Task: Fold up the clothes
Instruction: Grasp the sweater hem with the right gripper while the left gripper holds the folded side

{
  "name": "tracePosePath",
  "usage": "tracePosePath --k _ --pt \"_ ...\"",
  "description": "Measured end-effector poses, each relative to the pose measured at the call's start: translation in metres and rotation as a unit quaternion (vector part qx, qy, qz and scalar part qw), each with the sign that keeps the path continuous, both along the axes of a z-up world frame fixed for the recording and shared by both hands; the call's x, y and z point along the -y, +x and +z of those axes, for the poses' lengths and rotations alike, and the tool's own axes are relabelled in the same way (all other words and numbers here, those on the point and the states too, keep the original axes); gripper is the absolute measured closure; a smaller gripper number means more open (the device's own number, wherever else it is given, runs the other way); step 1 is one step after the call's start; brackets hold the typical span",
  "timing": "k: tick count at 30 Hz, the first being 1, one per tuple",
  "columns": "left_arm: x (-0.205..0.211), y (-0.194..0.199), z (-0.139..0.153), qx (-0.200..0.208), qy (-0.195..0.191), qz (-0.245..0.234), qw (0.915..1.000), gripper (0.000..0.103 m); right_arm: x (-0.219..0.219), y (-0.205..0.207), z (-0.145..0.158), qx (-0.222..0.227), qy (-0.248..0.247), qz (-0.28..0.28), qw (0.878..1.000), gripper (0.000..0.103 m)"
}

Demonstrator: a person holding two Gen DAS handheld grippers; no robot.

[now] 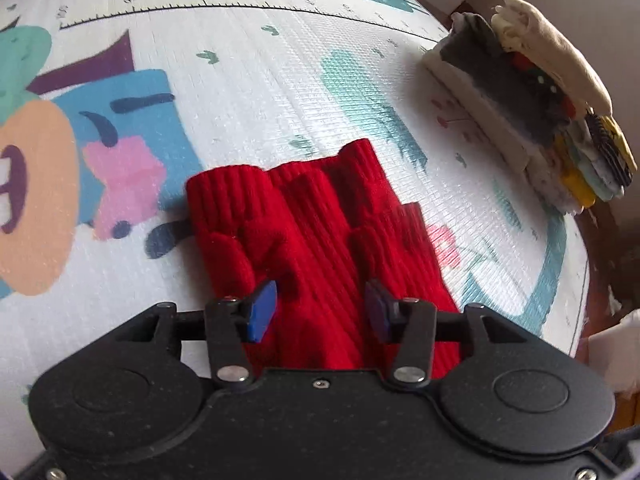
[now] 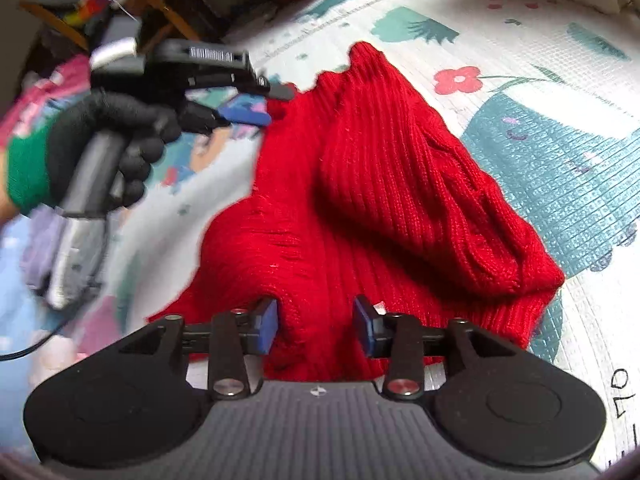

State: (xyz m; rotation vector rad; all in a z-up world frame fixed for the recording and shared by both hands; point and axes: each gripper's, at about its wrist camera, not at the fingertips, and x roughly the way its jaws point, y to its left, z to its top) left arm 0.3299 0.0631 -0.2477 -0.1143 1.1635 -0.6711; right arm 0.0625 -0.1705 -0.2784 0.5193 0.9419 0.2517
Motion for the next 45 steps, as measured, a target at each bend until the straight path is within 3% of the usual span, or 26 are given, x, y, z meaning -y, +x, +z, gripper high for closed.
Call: tracePosePath --k 9,14,18,19,21,23,26,28,35,40,42,45 --pt "0.007 -0.007 0.006 0.022 0.012 -0.020 0.9995 0.056 -0.033 -0.017 0.023 0.051 -0.125 0.053 0.989 0.057" --pt "-0.002 -0.003 0.011 0.037 0.005 0.000 0.9993 0.056 -0.045 -0.005 0.028 0.060 -0.148 0.064 0.985 0.057" --pt "-0.018 0.003 0.011 0.046 -0.015 0.052 0.9975 0.079 -0.060 -0.006 0.032 0.086 -0.181 0.113 0.973 0.055" --pt "-0.017 0.004 0.010 0.048 -0.014 0.048 0.9976 0.081 -0.063 -0.005 0.033 0.096 -0.190 0.118 0.970 0.057" --pt "-0.013 0.004 0.009 0.051 -0.011 0.033 0.9981 0.084 -0.063 0.000 0.032 0.092 -0.189 0.119 0.971 0.074" --pt "-0.007 0.003 0.005 0.051 -0.006 0.020 0.9985 0.084 -0.060 0.006 0.027 0.080 -0.199 0.114 0.970 0.077" --pt "0.008 0.002 -0.010 0.038 0.014 -0.014 0.9991 0.084 -0.050 0.011 0.015 0.045 -0.191 0.096 0.976 0.077" --pt "0.017 -0.003 -0.017 0.057 0.038 -0.031 0.9972 0.084 -0.041 0.012 0.009 0.031 -0.175 0.079 0.981 0.078" --pt "0.013 0.012 -0.005 0.082 0.021 0.014 0.9963 0.084 -0.027 0.007 0.006 0.018 -0.132 0.053 0.990 0.078" --pt "0.042 0.010 -0.017 0.092 0.067 -0.018 0.9933 0.084 -0.015 0.004 0.001 0.000 -0.079 0.019 0.997 0.078" --pt "0.051 0.011 -0.018 0.093 0.076 -0.044 0.9918 0.063 -0.010 0.005 -0.003 -0.010 -0.057 0.002 0.998 0.078" --pt "0.048 0.015 0.001 0.083 0.091 -0.066 0.9902 0.062 -0.011 0.005 -0.002 -0.015 -0.055 -0.001 0.998 0.078"
